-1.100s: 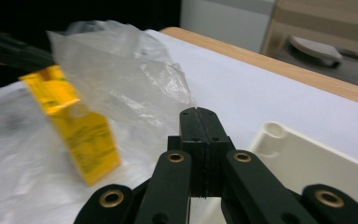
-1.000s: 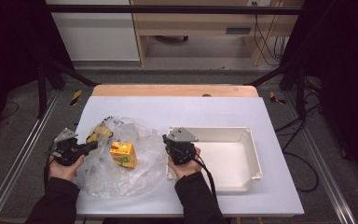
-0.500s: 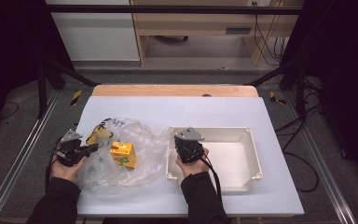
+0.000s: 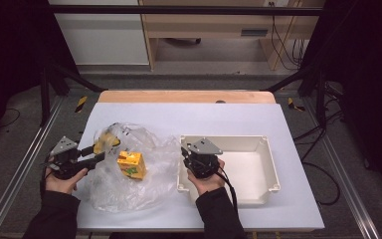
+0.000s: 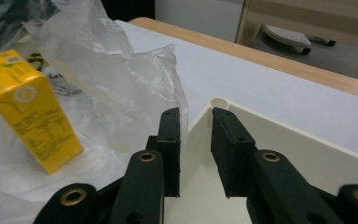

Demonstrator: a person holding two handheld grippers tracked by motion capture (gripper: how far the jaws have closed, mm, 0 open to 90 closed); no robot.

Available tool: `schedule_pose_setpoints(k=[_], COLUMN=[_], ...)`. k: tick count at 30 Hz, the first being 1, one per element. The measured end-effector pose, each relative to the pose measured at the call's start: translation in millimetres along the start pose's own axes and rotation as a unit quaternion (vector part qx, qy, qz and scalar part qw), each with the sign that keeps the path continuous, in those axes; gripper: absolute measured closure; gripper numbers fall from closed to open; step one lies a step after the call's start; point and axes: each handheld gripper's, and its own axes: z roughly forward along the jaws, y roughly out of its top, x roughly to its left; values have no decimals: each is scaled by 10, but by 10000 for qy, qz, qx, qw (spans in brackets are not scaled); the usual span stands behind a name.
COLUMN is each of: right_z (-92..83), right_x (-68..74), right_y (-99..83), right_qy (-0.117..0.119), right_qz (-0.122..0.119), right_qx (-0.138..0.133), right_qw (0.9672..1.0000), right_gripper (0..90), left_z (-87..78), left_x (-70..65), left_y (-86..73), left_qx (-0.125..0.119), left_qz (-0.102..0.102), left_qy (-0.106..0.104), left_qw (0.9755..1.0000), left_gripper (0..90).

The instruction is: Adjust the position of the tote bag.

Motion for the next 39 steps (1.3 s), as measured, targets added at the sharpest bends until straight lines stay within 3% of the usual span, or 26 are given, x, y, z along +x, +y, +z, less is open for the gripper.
schedule_pose_setpoints(k=[5,9,19,24,26,31,39], right_z=[-84,-153,-252,-266,-275,-332,-545], right_x=[61,64,-107,-242,-286,-418,-668], right_y=[52,116,250,253,238,194,-16], right_qy=[241,399,432,285,140,-57,-106], right_qz=[-85,-63,-35,18,-94,-90,-91], right_qx=[-119,-258,-366,-136,-108,63,162], right_qw=[9996,9988,9984,9995,9998,9999,9998], right_gripper=[679,648,568,552,558,558,512], left_z=[-118,-251,-411,-421,-410,-349,-214], left_x=[-7,-31,-203,-321,-359,-470,-592], left_y=[47,107,199,240,247,255,240], left_qx=[-211,-374,-582,-682,-668,-626,-443], left_qz=[85,30,118,217,266,390,667], left_qy=[41,-62,-264,-353,-378,-491,-650], left_qw=[9997,9993,9979,9968,9967,9961,9947], left_gripper=[434,422,394,395,394,378,361])
